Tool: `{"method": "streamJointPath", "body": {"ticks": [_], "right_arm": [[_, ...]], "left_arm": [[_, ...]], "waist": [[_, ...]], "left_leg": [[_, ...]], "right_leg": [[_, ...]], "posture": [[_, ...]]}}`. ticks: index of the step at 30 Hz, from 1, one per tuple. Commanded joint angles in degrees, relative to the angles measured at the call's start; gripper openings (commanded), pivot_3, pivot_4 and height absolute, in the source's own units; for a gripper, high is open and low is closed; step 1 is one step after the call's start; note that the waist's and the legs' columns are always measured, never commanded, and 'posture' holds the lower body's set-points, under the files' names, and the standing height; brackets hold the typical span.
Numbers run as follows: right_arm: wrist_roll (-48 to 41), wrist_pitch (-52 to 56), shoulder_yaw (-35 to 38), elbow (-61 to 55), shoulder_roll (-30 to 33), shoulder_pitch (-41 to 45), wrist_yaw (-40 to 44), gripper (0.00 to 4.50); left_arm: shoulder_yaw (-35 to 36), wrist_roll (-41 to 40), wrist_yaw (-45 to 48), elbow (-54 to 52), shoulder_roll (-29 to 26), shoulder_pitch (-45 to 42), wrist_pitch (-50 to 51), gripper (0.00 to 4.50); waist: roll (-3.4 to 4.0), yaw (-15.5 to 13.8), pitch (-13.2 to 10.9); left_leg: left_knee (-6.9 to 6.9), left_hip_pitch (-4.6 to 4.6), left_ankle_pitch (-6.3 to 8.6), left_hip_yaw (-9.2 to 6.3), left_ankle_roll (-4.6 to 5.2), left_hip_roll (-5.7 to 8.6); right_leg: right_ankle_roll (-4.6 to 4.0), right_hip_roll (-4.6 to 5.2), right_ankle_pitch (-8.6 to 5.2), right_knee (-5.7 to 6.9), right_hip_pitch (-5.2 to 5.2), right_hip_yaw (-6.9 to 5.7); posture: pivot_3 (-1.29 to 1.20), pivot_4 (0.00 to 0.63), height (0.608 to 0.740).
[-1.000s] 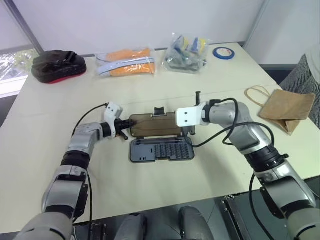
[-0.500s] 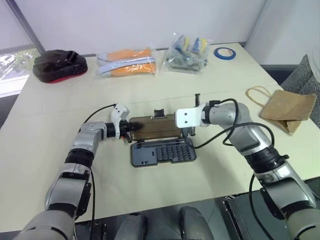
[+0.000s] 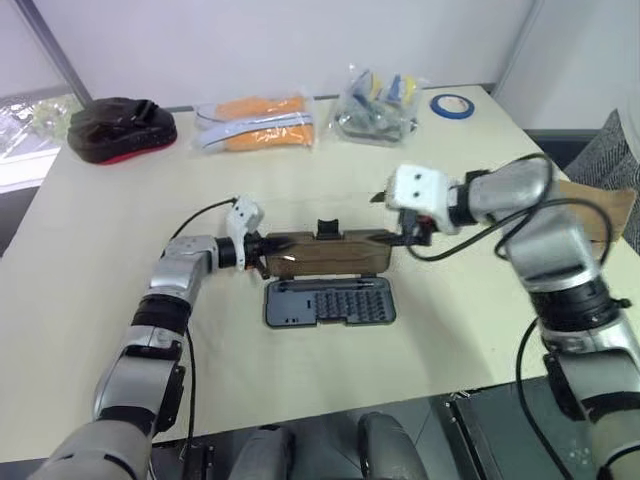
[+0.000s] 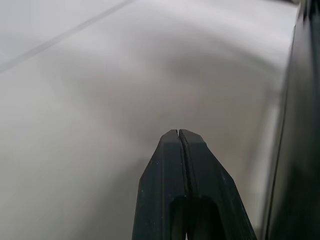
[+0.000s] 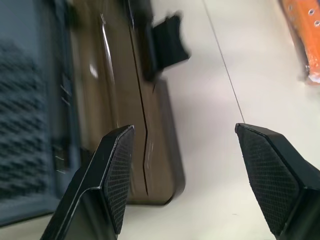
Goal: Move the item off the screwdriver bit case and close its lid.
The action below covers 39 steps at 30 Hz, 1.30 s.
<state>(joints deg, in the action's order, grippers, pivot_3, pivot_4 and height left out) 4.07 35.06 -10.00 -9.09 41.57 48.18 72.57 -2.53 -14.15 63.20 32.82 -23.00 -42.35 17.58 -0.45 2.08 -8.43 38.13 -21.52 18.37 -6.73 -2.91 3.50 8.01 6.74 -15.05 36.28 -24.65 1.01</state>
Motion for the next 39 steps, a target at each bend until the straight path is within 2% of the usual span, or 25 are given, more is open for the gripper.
{"method": "streamJointPath", "body": {"ticks": [1,5,10,15,20,25,31,37,39], "right_arm": [[-6.8,6.6,5.7,-5.0,3.1,0.7,1.7,3.32],[-11.9,11.4,8.1,-7.6,5.3,-0.7,1.1,3.32],[-14.9,15.2,11.0,-7.0,7.2,0.2,-3.3,3.32],[-17.5,17.5,10.7,-8.4,6.9,-0.8,-7.4,3.32],[-19.2,19.8,9.3,-9.7,5.0,-3.5,-12.1,3.32],[-22.3,22.9,8.6,-12.7,3.6,-6.7,-15.0,3.32],[-29.4,27.8,8.0,-19.7,2.8,-15.8,-15.6,3.32],[-39.6,34.2,12.4,-21.6,0.5,-16.8,-16.4,3.32],[-41.0,35.3,11.9,-22.2,0.1,-17.1,-17.6,2.78]], "left_arm": [[1.0,-3.5,2.5,-9.1,-2.0,1.5,4.5,0.00],[0.1,-5.4,4.4,-16.3,-4.3,4.0,8.5,0.00],[-2.2,-8.0,8.2,-25.3,-7.3,8.7,13.9,0.00],[-6.1,-7.2,10.9,-28.6,-9.7,12.9,14.5,0.00],[-9.6,-5.0,12.0,-27.9,-11.0,16.0,11.2,0.00],[-8.0,-6.5,8.9,-26.8,-8.8,14.3,12.8,0.00],[-12.9,0.2,8.2,-22.2,-10.0,16.4,6.7,0.00],[-14.2,3.0,7.4,-17.1,-10.2,16.8,2.4,0.00],[-14.2,3.0,7.1,-16.4,-10.0,16.6,1.9,0.00]], "waist": [[0.00,0.0,0.0],[0.00,0.3,0.0],[0.01,0.1,0.0],[0.01,-0.2,0.0],[0.01,-1.0,0.0],[0.01,-1.6,0.0],[-0.01,-1.5,0.0],[0.08,-1.5,0.1],[0.11,-1.5,0.1]], "left_leg": [[0.00,0.00,0.00,0.00,0.00,0.00],[-0.01,0.04,0.01,-0.01,0.02,-0.03],[0.00,0.04,0.02,-0.01,0.03,-0.02],[0.01,0.04,0.02,0.00,0.04,-0.03],[0.02,0.06,0.03,0.03,0.05,-0.03],[0.09,0.06,0.02,0.04,0.05,-0.02],[0.10,0.13,0.03,0.04,0.06,-0.02],[0.11,0.56,0.15,0.03,0.33,-0.04],[-0.05,1.19,0.25,0.03,0.50,-0.10]], "right_leg": [[0.00,0.00,0.00,-0.01,0.00,0.00],[0.00,0.01,0.00,0.03,0.00,0.02],[0.00,0.03,0.00,0.05,-0.02,0.05],[0.00,0.05,0.00,0.04,-0.02,0.08],[0.00,0.05,0.00,0.05,-0.01,0.10],[0.00,0.06,0.00,0.07,0.03,0.10],[0.01,0.05,0.01,0.06,0.14,0.05],[-0.02,0.02,0.06,0.06,0.56,0.09],[-0.02,-0.03,0.05,-0.08,1.18,0.04]], "posture": [[0.00,0.150,0.740],[0.00,0.150,0.740],[0.00,0.150,0.740],[0.00,0.150,0.740],[0.00,0.150,0.740],[0.00,0.150,0.740],[0.00,0.150,0.740],[0.00,0.150,0.740],[0.00,0.150,0.740]]}}
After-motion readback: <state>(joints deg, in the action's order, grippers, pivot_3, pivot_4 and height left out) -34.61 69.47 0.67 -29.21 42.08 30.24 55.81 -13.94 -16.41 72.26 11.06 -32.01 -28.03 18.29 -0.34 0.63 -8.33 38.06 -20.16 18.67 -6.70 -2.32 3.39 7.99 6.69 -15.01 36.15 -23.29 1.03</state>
